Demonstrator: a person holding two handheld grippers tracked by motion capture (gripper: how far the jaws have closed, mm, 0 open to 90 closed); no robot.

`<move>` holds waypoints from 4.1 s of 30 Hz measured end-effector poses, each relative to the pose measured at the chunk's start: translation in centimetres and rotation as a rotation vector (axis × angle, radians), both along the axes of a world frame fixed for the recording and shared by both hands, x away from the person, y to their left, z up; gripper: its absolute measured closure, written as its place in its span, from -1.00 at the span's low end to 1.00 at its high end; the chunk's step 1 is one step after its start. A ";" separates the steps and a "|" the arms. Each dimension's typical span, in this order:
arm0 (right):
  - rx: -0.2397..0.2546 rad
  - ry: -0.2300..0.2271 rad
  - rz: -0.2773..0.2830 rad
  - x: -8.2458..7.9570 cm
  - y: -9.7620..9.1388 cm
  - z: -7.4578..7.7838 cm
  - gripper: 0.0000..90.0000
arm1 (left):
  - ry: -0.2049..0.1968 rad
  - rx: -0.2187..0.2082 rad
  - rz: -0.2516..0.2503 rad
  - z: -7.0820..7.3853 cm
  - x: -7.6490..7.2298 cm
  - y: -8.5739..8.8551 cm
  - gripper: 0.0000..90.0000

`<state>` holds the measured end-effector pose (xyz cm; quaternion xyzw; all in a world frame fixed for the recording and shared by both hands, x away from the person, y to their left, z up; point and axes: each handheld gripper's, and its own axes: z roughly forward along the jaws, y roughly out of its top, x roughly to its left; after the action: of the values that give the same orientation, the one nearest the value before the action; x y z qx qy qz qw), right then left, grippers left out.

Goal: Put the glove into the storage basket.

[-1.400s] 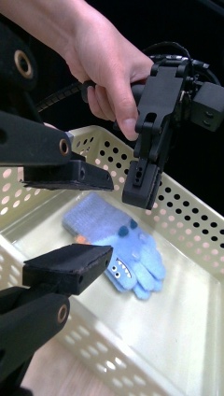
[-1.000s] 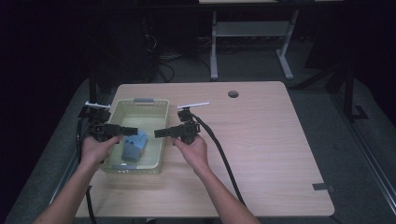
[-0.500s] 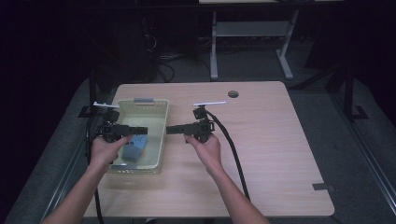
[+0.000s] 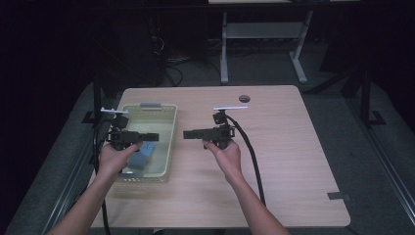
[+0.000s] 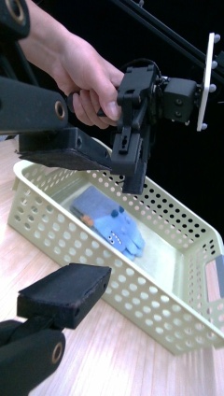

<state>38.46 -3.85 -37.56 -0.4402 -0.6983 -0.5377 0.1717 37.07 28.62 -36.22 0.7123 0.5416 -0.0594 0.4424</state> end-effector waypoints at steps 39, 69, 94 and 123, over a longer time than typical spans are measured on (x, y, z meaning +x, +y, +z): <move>0.008 -0.008 -0.100 -1.2 -7.5 0.5 -0.24 | -0.058 -0.070 -0.096 0.7 -0.5 -5.9 -0.39; -0.004 -0.014 -0.181 -2.6 -12.8 0.7 -0.25 | -0.074 -0.078 -0.186 0.4 -1.1 -10.7 -0.45; 0.009 -0.002 -0.275 -3.9 -18.0 -0.5 -0.33 | -0.089 -0.077 -0.265 0.0 -1.9 -13.9 -0.56; -0.002 0.070 -0.378 -6.0 -23.2 -4.2 -0.36 | -0.107 -0.089 -0.362 -2.0 -4.0 -17.9 -0.55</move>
<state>32.43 -27.10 -41.74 -0.5822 -0.5973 -0.5439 0.0915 33.04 10.70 -38.26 0.7800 0.3773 -0.1240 0.4835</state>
